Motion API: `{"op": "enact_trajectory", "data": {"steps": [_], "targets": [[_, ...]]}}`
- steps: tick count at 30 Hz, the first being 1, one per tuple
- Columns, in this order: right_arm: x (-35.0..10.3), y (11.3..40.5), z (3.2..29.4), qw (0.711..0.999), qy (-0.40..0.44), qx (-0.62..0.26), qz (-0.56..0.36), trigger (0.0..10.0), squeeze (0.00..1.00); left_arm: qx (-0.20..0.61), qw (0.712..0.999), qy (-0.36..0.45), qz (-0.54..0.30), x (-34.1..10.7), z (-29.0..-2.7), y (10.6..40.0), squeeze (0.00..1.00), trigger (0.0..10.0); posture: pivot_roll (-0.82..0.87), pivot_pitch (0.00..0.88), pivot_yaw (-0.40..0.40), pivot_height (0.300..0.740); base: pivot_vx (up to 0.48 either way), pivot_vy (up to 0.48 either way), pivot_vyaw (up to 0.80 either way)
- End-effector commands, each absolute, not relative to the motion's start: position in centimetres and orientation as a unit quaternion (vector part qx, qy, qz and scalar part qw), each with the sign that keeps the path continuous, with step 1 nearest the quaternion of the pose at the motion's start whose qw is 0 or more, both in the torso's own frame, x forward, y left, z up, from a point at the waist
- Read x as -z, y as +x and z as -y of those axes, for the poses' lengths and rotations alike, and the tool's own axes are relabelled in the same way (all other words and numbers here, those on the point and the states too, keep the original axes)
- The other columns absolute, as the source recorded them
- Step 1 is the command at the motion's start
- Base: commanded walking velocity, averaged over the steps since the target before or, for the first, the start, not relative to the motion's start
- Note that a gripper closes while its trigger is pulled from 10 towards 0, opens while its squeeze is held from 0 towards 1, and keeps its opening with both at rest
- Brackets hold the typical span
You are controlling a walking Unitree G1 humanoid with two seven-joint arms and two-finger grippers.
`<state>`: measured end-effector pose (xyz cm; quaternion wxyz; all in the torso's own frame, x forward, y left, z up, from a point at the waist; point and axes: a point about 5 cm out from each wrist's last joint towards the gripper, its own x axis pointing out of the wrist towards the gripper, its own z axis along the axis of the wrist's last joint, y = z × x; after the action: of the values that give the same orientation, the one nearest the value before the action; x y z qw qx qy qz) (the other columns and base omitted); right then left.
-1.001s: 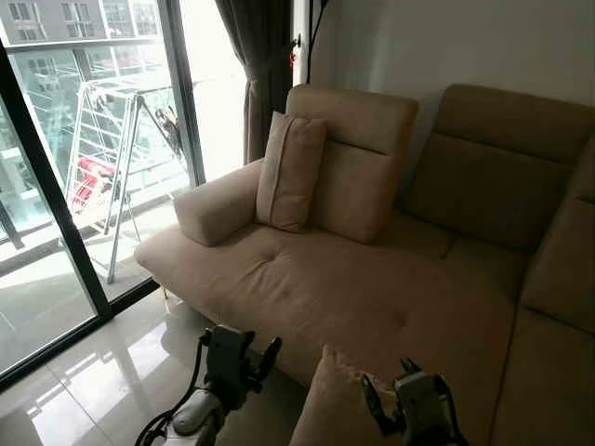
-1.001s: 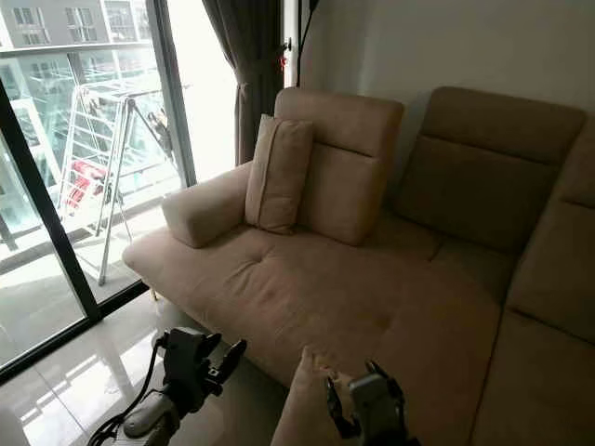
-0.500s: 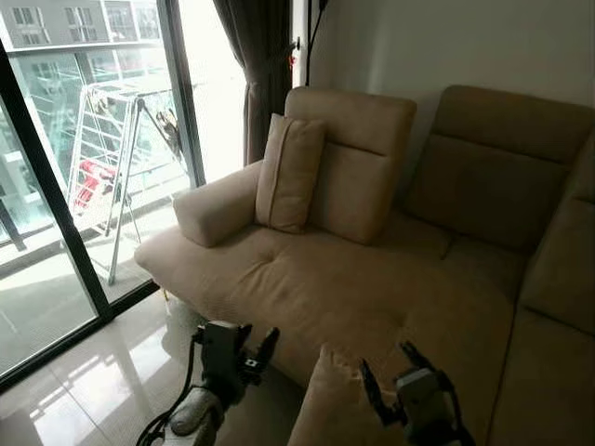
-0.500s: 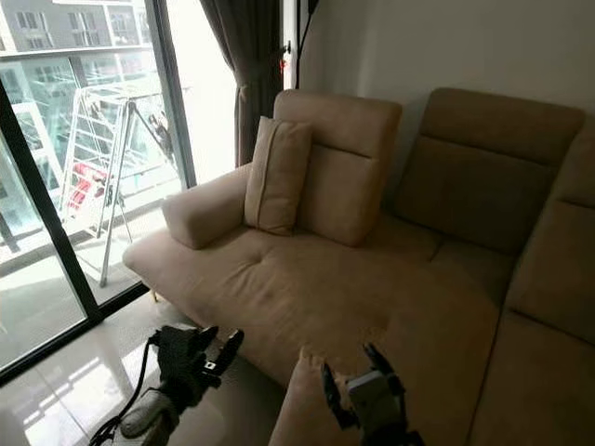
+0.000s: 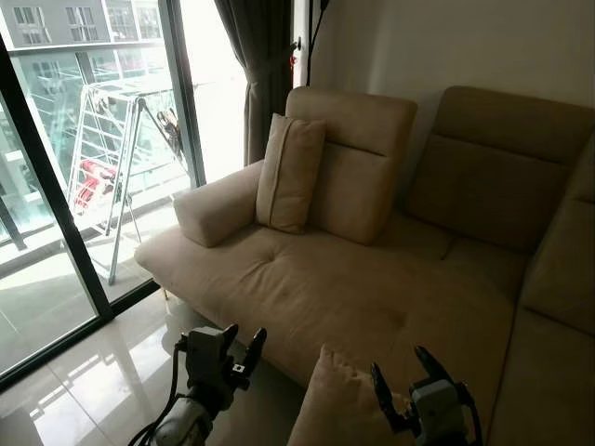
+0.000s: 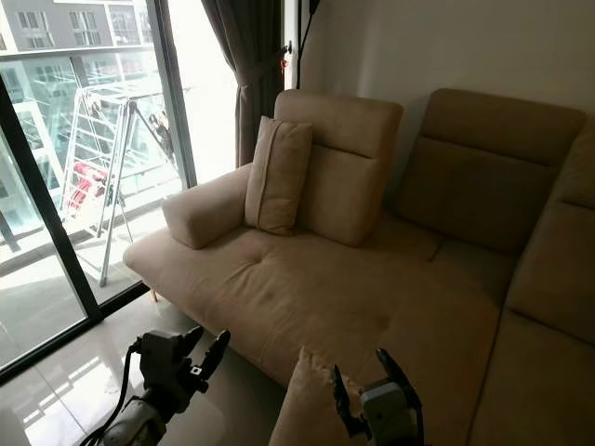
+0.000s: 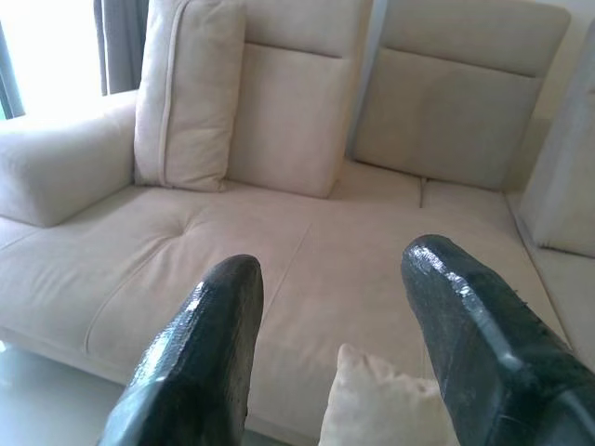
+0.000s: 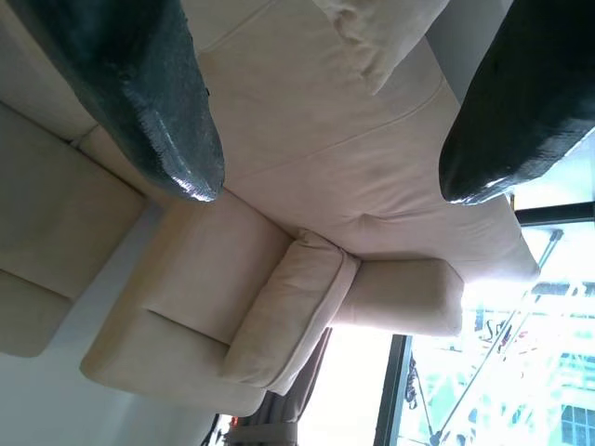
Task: Move the pillow to the sofa from floor
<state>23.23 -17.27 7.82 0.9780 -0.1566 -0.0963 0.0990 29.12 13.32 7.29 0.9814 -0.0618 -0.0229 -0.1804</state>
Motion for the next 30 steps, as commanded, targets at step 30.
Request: {"op": "enact_trajectory", "data": {"steps": [30], "targets": [[-7.61,23.71,17.03,0.983,-0.137,-0.09,0.086,10.0,0.0,0.188,0.981,-0.049,0.015,-7.24,-13.06,29.27,0.0,10.0,-0.01,0.0,0.014,0.74,0.0,0.0,-0.07]]}}
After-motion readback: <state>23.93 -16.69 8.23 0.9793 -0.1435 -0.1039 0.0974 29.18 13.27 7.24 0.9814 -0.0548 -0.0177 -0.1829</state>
